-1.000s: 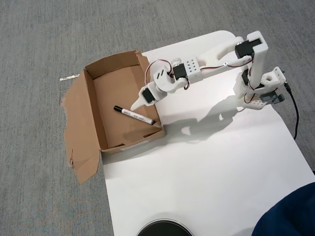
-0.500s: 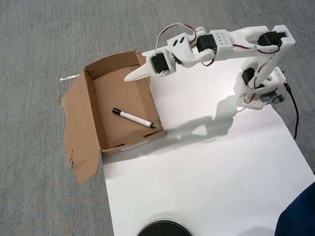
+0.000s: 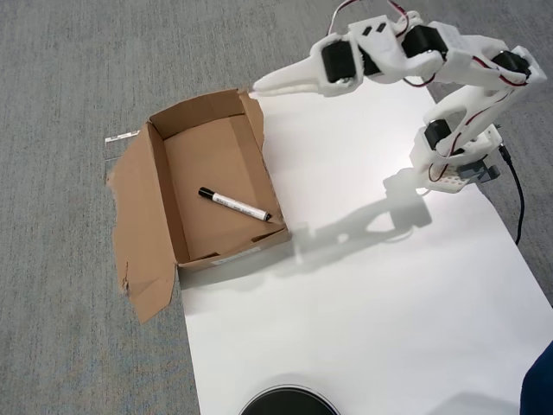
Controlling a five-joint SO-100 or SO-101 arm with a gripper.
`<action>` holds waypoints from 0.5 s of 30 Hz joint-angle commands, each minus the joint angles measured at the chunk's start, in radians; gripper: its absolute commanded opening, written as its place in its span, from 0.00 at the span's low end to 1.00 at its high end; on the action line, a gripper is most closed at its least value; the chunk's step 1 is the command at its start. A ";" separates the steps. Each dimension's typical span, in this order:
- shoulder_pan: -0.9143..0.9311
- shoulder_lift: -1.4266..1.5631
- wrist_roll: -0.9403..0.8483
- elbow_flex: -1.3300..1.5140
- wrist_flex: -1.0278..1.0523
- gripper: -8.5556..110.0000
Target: Grasp a pen and put it in the box.
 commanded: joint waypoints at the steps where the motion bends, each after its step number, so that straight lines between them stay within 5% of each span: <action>1: 0.001 0.156 0.024 0.094 0.003 0.17; 15: 0.007 0.614 0.242 0.472 0.002 0.18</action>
